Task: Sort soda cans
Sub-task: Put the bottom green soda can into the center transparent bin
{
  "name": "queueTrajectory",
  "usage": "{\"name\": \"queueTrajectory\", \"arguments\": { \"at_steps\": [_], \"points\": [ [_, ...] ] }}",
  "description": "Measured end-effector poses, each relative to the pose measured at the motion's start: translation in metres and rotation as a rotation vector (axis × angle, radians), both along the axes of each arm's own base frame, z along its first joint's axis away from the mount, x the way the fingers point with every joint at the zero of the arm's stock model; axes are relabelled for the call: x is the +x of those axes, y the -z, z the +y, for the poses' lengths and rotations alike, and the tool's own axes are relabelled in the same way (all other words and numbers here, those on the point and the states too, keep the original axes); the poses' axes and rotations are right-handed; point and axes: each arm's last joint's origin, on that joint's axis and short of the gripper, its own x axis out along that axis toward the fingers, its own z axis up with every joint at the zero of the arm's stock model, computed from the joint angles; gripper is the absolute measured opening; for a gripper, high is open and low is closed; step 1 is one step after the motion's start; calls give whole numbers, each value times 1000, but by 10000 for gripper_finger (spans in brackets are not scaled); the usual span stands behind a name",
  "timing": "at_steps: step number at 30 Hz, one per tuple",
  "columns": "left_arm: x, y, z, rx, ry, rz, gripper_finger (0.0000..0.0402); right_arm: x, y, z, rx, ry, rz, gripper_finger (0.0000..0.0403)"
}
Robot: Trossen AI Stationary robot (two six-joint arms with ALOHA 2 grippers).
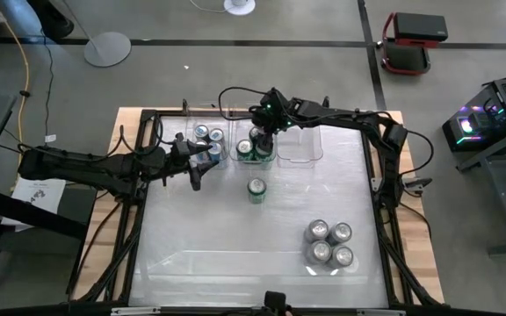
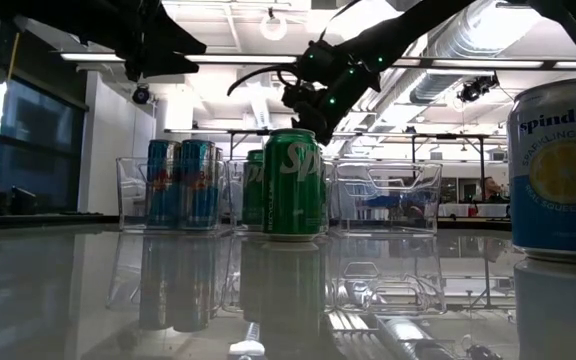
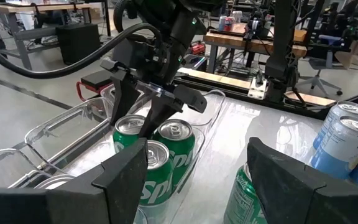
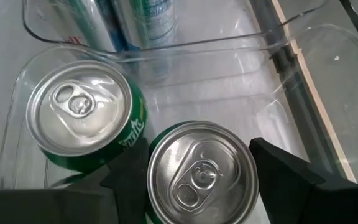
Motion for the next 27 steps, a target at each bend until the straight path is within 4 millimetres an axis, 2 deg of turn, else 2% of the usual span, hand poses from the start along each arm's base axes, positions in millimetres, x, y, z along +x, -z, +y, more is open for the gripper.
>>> {"name": "queueTrajectory", "arguments": {
  "at_steps": [13, 27],
  "points": [
    [0, 0, 0, 0, 0, 1, 254, -5, -20, -2, -46, 47, 131, 232],
    [0, 0, 0, -1, 0, 0, 254, -8, -20, -2, 54, 23, 114, 254]
  ]
}}
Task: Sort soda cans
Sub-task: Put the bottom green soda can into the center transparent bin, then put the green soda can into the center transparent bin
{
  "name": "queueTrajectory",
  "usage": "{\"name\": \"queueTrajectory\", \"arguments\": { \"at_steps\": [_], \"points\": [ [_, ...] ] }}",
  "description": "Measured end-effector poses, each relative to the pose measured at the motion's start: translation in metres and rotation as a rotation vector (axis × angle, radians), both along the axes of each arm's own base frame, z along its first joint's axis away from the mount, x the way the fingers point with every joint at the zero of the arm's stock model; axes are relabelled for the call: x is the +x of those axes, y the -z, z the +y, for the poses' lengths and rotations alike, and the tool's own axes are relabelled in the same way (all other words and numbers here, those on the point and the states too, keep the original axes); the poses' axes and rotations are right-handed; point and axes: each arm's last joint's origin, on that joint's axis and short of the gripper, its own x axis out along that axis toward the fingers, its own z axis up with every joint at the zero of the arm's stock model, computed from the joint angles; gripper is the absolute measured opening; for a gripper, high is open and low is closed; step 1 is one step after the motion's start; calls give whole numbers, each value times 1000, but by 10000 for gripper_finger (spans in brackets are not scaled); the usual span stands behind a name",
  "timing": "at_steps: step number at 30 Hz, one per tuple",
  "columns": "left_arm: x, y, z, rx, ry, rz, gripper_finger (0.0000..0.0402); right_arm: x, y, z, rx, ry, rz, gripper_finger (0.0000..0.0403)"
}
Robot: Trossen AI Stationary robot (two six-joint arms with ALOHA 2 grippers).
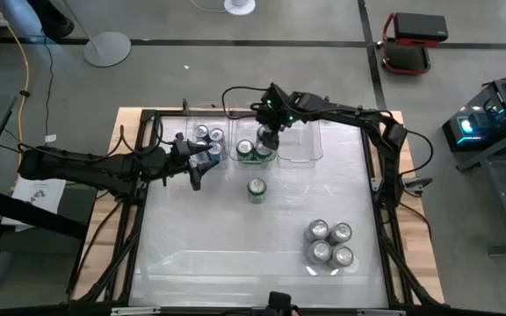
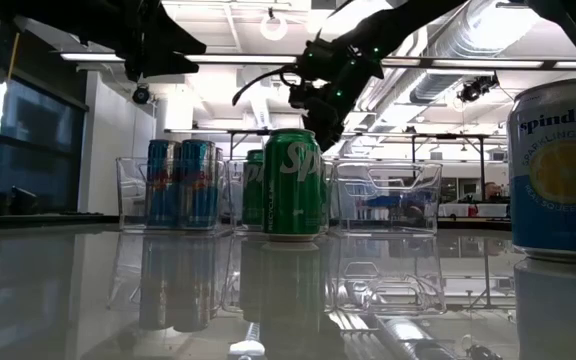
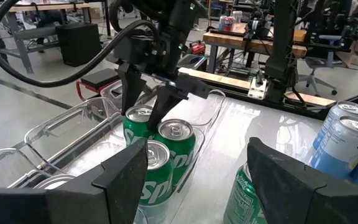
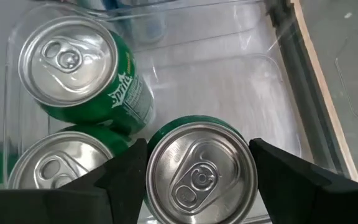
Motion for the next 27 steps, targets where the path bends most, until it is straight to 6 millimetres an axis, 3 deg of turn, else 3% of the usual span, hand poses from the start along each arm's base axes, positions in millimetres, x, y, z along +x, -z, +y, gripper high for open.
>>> {"name": "queueTrajectory", "arguments": {
  "at_steps": [11, 21, 24, 27],
  "points": [
    [0, 0, 0, 0, 0, -1, 254, -4, 0, -6, 39, 19, -17, 262],
    [0, 0, 0, 0, 0, -1, 254, -4, -3, -8, 67, 10, -41, 312],
    [0, 0, 0, 0, 0, -2, 254, -7, -9, -9, 31, 34, -23, 314],
    [0, 0, 0, 0, 1, -5, 254, -13, -33, -8, -42, 74, -49, 314]
  ]
}}
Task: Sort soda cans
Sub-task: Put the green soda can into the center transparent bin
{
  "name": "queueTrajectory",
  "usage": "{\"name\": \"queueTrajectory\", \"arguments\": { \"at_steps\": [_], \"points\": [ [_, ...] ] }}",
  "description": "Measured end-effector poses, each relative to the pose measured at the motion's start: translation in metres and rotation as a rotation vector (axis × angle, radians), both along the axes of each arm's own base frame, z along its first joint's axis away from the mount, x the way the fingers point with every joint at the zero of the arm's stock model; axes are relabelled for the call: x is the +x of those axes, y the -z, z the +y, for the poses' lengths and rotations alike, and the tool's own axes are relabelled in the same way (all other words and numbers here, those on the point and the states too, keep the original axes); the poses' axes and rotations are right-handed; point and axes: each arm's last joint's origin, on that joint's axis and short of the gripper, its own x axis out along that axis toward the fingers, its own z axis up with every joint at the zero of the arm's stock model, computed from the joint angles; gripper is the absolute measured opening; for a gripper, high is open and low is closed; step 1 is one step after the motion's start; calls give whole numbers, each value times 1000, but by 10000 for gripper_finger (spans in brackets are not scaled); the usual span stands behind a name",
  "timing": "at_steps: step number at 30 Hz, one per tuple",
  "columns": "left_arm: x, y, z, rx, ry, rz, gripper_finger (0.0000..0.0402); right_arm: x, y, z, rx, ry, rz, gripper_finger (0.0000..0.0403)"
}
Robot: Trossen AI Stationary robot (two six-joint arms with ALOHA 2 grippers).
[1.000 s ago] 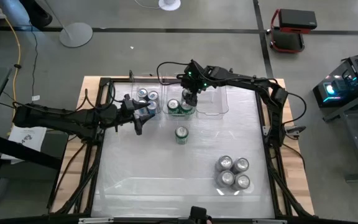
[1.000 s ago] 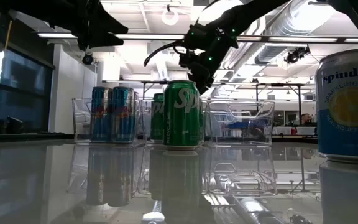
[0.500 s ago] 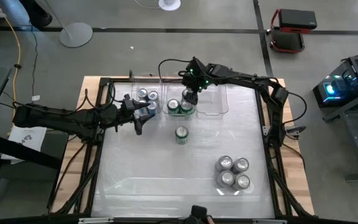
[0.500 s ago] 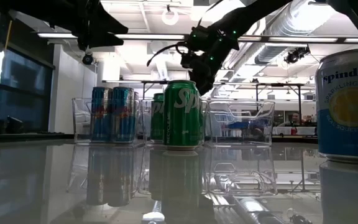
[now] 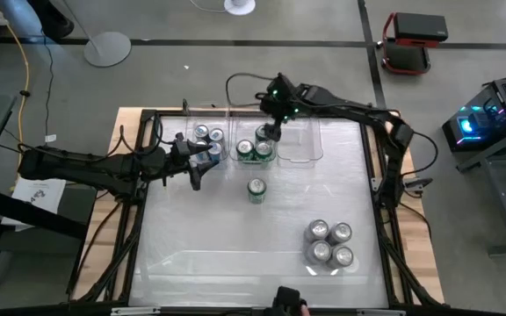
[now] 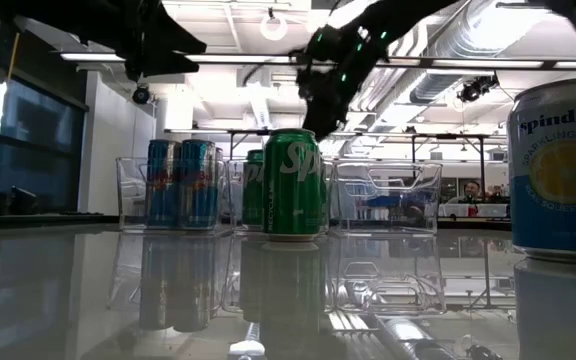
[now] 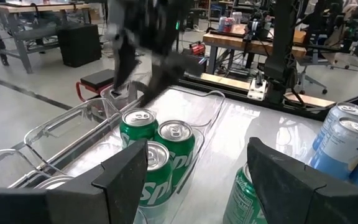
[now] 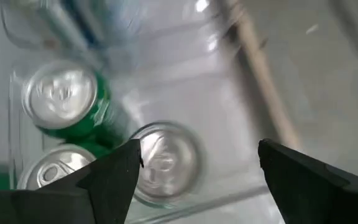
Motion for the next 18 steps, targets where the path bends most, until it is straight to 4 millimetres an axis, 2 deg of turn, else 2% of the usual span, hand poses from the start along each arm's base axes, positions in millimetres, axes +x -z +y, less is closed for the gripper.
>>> {"name": "queueTrajectory", "arguments": {
  "at_steps": [3, 5, 8, 13, 15, 18],
  "points": [
    [0, 0, -1, 7, 7, 3, 254, -10, -30, 12, -101, 26, -54, 314],
    [0, 0, -3, 12, 18, 5, 254, -17, -45, 26, -170, 44, -91, 314],
    [1, -1, -10, 77, 73, 22, 254, -32, -54, 56, -250, 45, -137, 314],
    [14, -5, -18, 130, 121, -58, 254, -64, -32, 126, -261, -16, -290, 314],
    [23, -1, -18, 94, 135, -78, 254, -76, -21, 155, -234, -57, -403, 314],
    [38, 8, -15, 134, 150, -53, 254, -96, -5, 194, -264, -95, -521, 314]
  ]
}}
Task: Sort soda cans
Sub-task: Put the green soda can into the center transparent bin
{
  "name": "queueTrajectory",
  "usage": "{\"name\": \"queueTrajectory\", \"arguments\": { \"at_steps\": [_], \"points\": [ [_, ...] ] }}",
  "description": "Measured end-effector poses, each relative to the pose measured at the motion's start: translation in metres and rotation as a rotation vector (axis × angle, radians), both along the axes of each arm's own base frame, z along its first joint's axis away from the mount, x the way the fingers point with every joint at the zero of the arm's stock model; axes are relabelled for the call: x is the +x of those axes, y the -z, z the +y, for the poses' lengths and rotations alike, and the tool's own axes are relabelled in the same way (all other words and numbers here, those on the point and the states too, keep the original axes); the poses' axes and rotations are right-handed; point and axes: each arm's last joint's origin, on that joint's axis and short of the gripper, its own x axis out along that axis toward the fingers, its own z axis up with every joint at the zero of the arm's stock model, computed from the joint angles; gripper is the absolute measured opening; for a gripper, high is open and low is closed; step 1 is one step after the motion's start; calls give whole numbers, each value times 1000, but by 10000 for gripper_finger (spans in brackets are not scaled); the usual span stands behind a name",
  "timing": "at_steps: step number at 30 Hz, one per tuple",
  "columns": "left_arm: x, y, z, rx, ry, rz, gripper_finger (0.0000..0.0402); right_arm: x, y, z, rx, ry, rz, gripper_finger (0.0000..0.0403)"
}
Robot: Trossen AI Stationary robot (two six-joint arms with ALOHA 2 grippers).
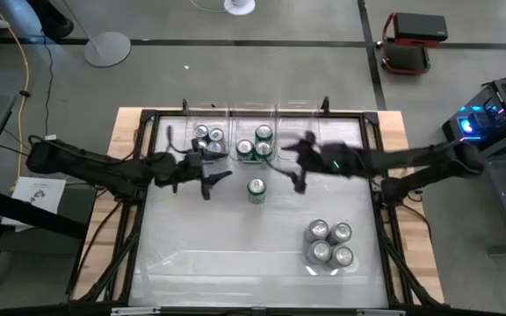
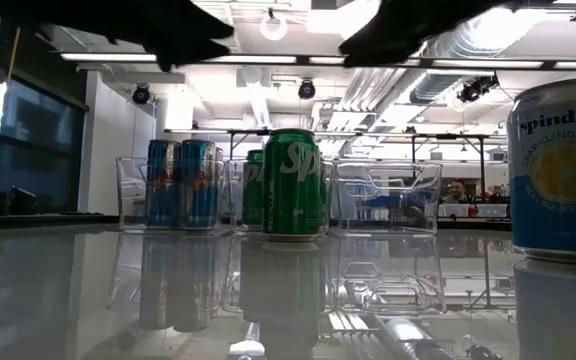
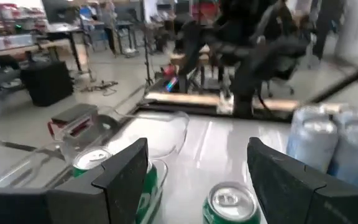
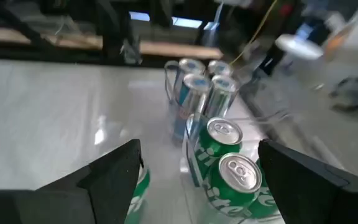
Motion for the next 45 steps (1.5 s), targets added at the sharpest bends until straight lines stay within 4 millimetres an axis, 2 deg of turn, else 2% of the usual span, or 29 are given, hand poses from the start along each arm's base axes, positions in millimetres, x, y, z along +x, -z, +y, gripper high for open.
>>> {"name": "queueTrajectory", "arguments": {
  "at_steps": [3, 7, 10, 12, 17, 22, 25, 30, 34, 41, 45],
  "points": [
    [19, 0, 4, -64, 65, 80, 254, -17, 8, 26, -55, 81, -90, 314],
    [47, -7, 6, -136, 57, 255, 254, -33, 15, 46, -67, 176, -170, 314],
    [62, -8, 6, -101, 56, 384, 254, -37, 18, 55, -76, 200, -187, 314],
    [69, -9, 2, -195, 45, 420, 254, -38, 20, 58, -81, 211, -190, 314],
    [77, 0, -10, -284, 196, 597, 255, -38, 28, 64, -79, 200, -193, 314],
    [80, 5, -25, -360, 146, 619, 255, -38, 35, 72, -87, 170, -173, 314],
    [85, 17, -28, -481, 80, 636, 260, -38, 37, 76, -93, 174, -173, 314],
    [98, 45, -30, -546, 47, 702, 296, -36, 42, 80, -107, 161, -150, 314],
    [109, 60, -25, -629, 11, 732, 314, -35, 44, 82, -109, 155, -142, 314],
    [122, 69, -20, -548, -136, 694, 317, -35, 44, 83, -116, 149, -139, 314],
    [125, 64, -24, -460, -199, 610, 317, -35, 44, 83, -118, 150, -138, 314]
  ]
}}
